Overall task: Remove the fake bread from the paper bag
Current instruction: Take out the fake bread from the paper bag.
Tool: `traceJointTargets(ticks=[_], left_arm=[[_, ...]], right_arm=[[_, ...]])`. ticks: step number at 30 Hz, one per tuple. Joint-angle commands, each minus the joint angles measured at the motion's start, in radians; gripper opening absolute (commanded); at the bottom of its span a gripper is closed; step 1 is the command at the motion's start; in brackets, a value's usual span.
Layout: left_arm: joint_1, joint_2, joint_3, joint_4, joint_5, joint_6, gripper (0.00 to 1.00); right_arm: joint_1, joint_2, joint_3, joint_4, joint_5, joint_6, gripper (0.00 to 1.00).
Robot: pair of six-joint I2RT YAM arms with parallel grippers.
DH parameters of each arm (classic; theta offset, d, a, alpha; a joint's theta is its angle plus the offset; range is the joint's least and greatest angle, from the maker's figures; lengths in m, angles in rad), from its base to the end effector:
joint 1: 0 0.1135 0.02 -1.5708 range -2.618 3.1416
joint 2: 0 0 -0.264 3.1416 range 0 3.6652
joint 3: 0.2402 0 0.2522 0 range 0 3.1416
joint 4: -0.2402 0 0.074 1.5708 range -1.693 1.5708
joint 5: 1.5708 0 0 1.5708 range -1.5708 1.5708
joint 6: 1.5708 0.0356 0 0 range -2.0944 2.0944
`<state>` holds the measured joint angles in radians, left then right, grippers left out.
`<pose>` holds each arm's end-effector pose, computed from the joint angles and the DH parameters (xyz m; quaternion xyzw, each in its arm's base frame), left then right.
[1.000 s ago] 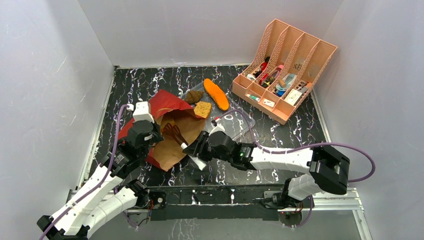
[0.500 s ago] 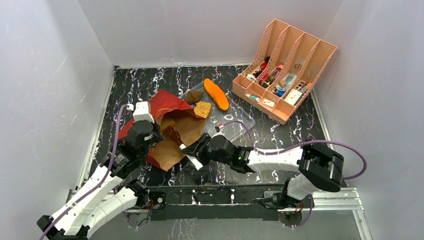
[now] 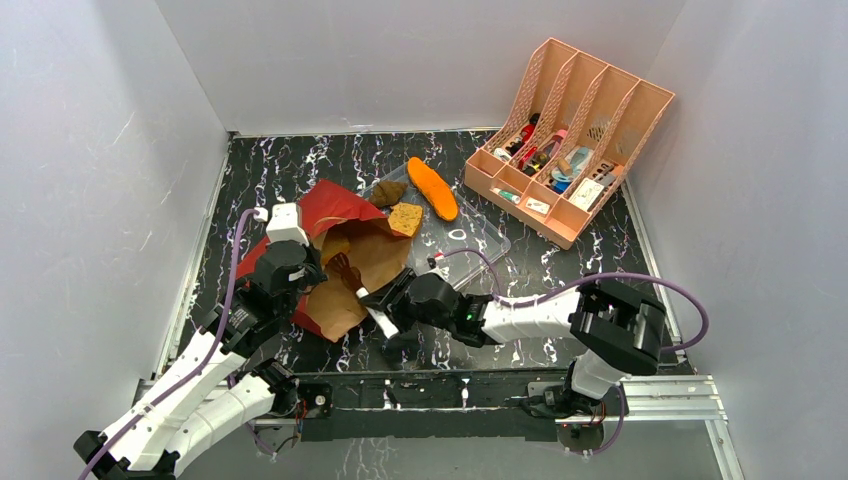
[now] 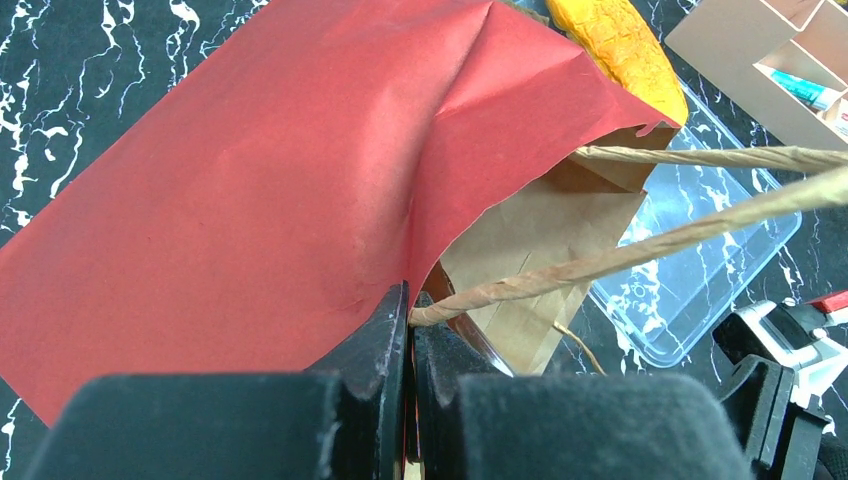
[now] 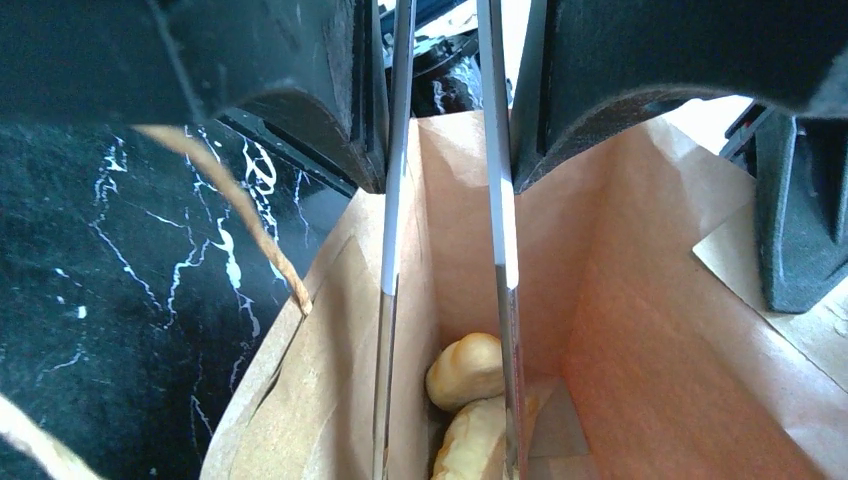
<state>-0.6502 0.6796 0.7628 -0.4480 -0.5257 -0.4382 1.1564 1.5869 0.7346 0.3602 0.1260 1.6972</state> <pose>0.1315 -0.0776 0.3222 -0.0624 0.8065 -0.1004 0.5793 0.1358 0.2975 0.1809 0.2599 0.8166 0.4995 0.1270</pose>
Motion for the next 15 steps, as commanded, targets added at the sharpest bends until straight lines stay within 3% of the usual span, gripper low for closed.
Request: traceJointTargets(ticks=[1,15], left_arm=[[-0.003,-0.009,0.019,0.036,0.013,0.009,0.00],[-0.003,-0.013,0.011,0.042,0.031,0.010,0.00]], right_arm=[[0.003,0.010,0.068,0.089,0.033,0.022,0.42],[-0.018,0.111,0.122,0.164,0.040,0.026,0.42]])
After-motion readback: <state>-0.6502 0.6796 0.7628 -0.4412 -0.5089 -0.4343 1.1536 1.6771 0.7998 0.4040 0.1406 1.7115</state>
